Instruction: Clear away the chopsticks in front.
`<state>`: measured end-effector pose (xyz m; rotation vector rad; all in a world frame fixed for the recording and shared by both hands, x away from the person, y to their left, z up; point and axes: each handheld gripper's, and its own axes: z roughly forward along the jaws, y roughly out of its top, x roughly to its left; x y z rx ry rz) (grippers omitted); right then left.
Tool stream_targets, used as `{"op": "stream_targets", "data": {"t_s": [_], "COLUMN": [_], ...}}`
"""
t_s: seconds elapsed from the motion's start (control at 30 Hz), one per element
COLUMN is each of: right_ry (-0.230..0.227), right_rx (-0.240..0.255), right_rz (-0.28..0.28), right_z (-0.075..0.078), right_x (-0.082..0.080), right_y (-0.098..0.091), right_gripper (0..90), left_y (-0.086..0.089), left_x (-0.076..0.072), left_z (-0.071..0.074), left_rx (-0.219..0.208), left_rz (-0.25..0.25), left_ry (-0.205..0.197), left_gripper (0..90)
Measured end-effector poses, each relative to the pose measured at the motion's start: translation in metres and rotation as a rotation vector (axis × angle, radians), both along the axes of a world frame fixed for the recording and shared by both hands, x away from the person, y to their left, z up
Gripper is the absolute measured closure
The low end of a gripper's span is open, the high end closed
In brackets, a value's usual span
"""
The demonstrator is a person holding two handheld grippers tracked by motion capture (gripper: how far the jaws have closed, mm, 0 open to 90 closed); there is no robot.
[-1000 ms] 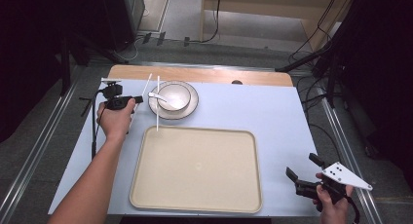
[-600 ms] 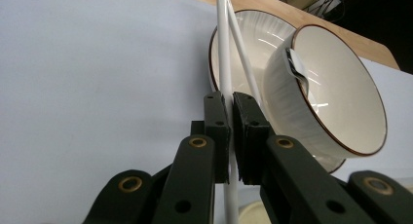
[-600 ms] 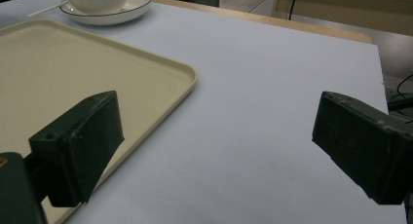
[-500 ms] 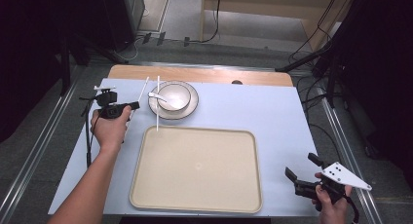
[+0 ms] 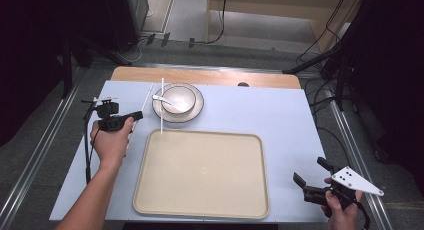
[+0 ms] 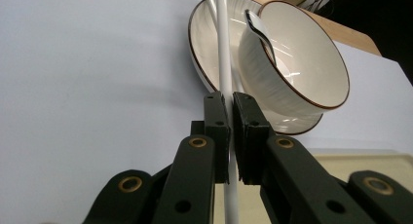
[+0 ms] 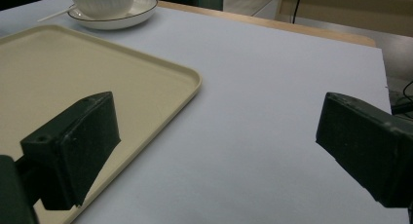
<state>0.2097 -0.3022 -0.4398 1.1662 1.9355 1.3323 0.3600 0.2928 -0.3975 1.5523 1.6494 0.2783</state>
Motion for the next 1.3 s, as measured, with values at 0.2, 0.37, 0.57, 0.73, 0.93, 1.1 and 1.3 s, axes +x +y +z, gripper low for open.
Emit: {"op": "stream_targets", "data": {"t_s": [0.2,0.37,0.57,0.73,0.93,1.1,1.3], "right_ry": [0.001,-0.002,-0.003,-0.006,-0.007,-0.009,-0.007], "right_rx": [0.002,0.004,0.006,0.000,0.001,-0.001,-0.001], "right_rz": [-0.002,-0.001,-0.001,0.003,0.002,0.003,0.004], "right_z": [0.000,-0.001,-0.001,-0.001,-0.001,0.000,0.000], "right_x": [0.000,0.000,0.000,0.000,0.000,0.000,0.000], "right_y": [0.000,-0.001,0.000,0.000,0.001,0.001,0.002], "right_gripper": [2.3,2.3,2.3,2.3,2.3,2.3,2.3], "left_y": [-0.002,-0.003,-0.006,-0.005,-0.004,-0.005,-0.006], "left_x": [-0.013,-0.022,-0.037,-0.048,-0.061,-0.074,-0.087], "left_z": [0.000,-0.001,-0.003,-0.005,-0.008,-0.011,-0.016], "left_rx": [0.006,0.021,0.027,0.007,0.005,0.006,-0.001], "left_rz": [-0.005,-0.005,-0.013,-0.007,0.001,-0.003,0.004], "left_ry": [-0.013,-0.016,-0.018,-0.022,-0.027,-0.026,-0.021], "left_gripper": [86.3,86.3,86.3,86.2,86.3,86.3,86.2]}}
